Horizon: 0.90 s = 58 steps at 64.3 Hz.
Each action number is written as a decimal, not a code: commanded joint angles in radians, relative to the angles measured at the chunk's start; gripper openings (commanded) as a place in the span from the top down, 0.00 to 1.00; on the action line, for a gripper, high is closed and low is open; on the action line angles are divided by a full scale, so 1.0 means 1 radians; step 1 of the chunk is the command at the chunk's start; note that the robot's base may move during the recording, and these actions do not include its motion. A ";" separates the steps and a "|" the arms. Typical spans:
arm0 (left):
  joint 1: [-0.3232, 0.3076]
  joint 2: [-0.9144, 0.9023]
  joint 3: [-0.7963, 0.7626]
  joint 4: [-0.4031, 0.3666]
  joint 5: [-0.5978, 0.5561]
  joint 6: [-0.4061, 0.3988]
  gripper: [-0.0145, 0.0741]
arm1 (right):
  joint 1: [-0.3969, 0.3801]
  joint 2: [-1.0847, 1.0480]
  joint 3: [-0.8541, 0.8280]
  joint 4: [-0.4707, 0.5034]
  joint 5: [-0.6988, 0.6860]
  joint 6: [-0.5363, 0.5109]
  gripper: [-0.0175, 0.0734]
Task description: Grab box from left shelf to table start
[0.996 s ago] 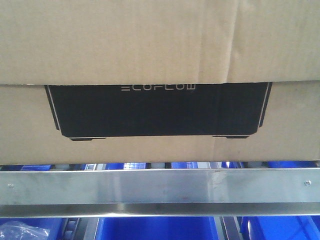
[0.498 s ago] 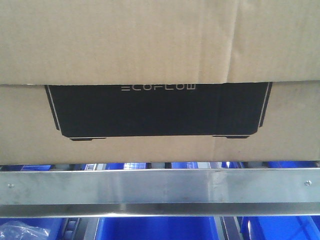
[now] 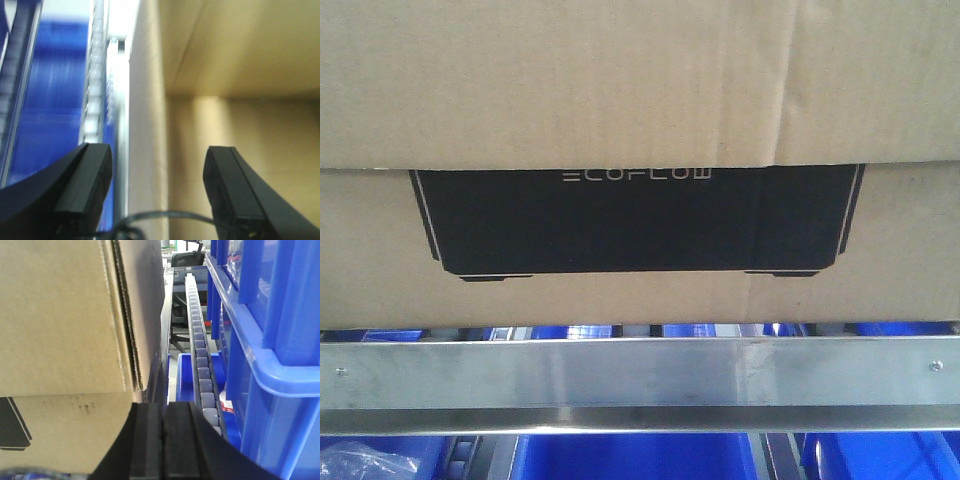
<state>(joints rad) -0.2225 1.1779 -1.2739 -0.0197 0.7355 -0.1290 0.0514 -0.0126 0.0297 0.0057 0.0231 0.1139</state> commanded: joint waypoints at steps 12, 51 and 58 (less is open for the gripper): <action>-0.050 0.062 -0.092 0.099 -0.013 -0.107 0.48 | -0.004 -0.011 -0.017 -0.006 -0.091 -0.004 0.75; -0.071 0.118 -0.104 0.170 0.077 -0.246 0.48 | -0.004 -0.011 -0.017 -0.006 -0.091 -0.004 0.75; -0.095 0.118 -0.104 0.192 0.072 -0.246 0.48 | -0.004 -0.011 -0.017 -0.006 -0.091 -0.004 0.75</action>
<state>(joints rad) -0.2950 1.3218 -1.3418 0.1478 0.8582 -0.3616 0.0514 -0.0126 0.0297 0.0057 0.0231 0.1139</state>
